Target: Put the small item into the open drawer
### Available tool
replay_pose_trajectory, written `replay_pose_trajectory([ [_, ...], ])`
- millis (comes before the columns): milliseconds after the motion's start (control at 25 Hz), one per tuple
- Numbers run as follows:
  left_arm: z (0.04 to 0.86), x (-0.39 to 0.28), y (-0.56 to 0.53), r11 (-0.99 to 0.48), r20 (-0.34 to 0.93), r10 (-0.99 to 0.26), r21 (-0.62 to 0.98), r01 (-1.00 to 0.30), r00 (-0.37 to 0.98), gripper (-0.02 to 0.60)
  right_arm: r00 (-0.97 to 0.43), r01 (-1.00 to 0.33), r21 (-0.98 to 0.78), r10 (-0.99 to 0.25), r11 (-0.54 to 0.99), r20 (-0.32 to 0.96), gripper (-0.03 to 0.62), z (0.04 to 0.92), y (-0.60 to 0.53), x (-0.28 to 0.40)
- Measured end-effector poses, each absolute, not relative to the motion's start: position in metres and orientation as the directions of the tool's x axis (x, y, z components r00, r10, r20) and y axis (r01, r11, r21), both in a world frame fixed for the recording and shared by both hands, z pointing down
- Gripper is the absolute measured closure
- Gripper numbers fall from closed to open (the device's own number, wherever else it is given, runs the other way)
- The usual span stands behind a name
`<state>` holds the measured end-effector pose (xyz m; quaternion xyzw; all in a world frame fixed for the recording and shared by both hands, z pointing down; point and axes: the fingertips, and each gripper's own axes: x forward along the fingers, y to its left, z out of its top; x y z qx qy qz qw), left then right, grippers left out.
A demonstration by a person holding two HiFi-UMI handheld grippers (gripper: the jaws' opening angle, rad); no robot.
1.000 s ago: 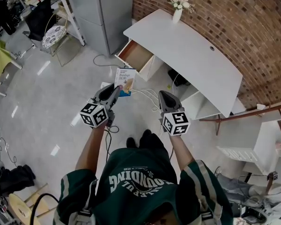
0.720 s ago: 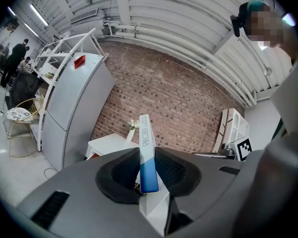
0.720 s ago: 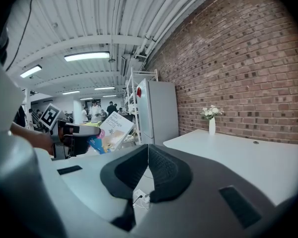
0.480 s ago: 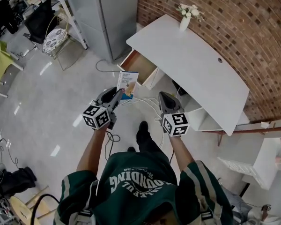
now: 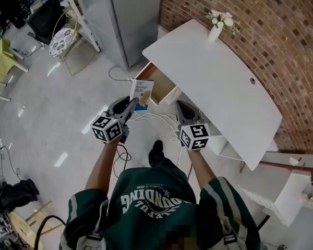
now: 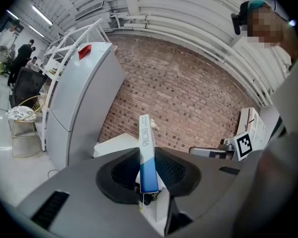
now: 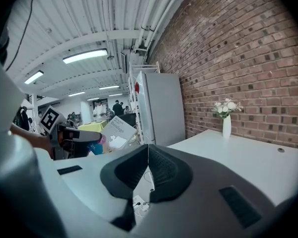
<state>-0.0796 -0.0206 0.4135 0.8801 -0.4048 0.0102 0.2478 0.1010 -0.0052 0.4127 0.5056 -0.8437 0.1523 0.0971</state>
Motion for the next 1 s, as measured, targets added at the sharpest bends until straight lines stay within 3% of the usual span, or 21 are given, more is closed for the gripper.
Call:
replay_pose_trajectory([
  [440,0.426,-0.078,-0.061,-0.504,0.263,-0.733,0.410,-0.760,0.628,0.479,-0.530,-0.848,-0.195,-0.781,0.493,0.332,0.569,0.430,-0.058,0.106],
  [1000,0.418,-0.113,-0.085,-0.480,0.263,-0.760,0.390,-0.786,0.595,0.479,-0.587,-0.808,-0.201,-0.736,0.553,0.337,0.569,0.432,-0.088,0.061],
])
